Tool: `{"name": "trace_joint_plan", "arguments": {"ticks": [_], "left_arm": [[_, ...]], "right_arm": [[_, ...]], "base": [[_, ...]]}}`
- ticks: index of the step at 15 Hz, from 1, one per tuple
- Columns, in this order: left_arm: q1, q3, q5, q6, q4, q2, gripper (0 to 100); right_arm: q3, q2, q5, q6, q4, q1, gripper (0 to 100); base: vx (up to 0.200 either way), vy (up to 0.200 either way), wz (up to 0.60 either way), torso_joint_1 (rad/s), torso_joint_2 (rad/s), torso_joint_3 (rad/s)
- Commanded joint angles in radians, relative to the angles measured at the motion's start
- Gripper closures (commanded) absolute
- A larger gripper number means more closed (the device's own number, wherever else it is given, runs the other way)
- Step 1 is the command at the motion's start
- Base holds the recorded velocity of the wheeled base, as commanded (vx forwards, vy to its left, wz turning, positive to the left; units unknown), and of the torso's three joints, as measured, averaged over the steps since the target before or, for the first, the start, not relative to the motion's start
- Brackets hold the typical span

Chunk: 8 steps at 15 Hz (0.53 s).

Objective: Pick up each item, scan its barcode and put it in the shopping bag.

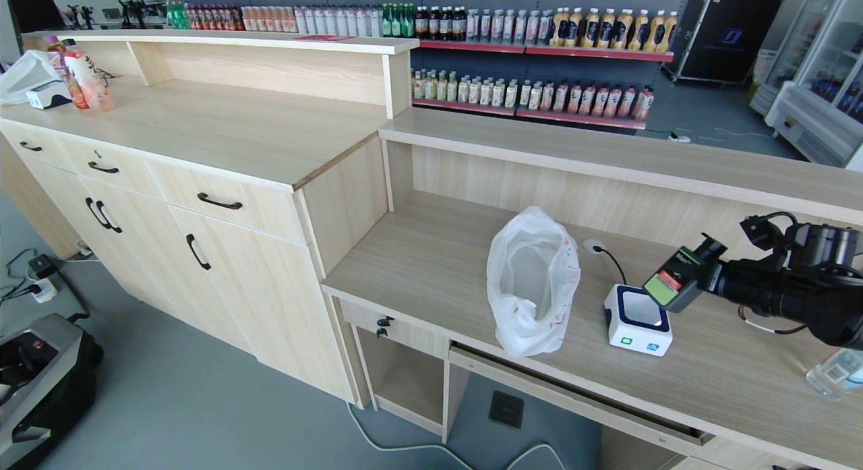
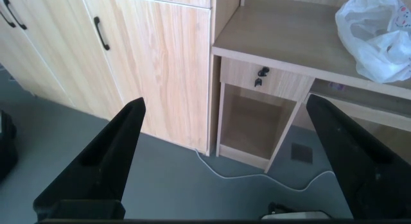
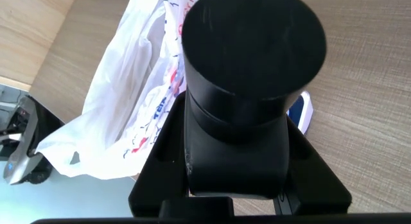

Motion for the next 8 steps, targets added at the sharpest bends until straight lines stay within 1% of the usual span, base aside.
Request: {"name": "trace_joint_plan", "arguments": {"ticks": [1,8], "left_arm": [[0.0,0.0,0.0,0.0,-0.001,0.0,0],[0.0,0.0,0.0,0.0,0.001,0.0,0]], "right_arm": [[-0.002,0.008,0.0,0.001,-0.001,0.006,100],[-0.027,0.03,-0.003,-0.001,-0.001,0.029,100]], "base": [[0.0,0.0,0.0,0.0,0.0,0.0],[0.0,0.0,0.0,0.0,0.0,0.0]]}}
